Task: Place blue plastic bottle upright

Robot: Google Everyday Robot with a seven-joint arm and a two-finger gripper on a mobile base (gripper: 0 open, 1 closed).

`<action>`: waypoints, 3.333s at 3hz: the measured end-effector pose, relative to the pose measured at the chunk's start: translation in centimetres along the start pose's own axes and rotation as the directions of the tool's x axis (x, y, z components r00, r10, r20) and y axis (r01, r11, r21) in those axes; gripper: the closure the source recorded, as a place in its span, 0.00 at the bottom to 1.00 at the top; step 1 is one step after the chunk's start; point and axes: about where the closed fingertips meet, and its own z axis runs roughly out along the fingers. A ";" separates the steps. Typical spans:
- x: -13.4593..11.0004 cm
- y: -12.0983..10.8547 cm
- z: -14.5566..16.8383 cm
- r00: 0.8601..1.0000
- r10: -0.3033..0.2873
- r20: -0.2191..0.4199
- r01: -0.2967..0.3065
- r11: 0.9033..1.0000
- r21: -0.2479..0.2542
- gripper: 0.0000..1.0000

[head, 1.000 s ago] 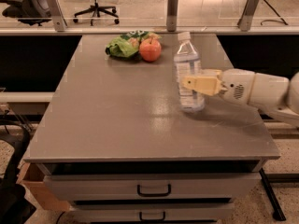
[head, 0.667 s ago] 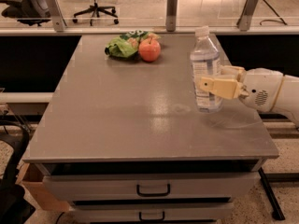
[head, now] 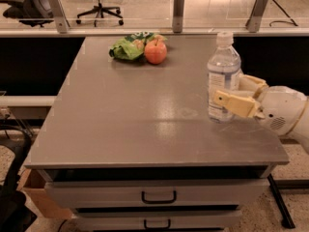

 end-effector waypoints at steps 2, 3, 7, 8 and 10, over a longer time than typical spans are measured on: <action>2.1 1.4 1.5 0.999 0.009 0.042 -0.008 1.000 -0.028 1.00; 3.6 2.0 2.5 1.000 0.014 0.019 -0.014 1.000 -0.024 1.00; 4.5 2.3 3.4 0.999 0.034 0.000 -0.034 0.999 -0.017 1.00; 4.5 2.3 3.4 0.999 0.035 0.000 -0.035 0.999 -0.017 1.00; 4.5 2.3 3.4 0.999 0.035 0.001 -0.035 0.999 -0.017 1.00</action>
Offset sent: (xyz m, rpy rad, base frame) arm 0.0030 0.0334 -0.0398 0.0354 -0.0063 0.0309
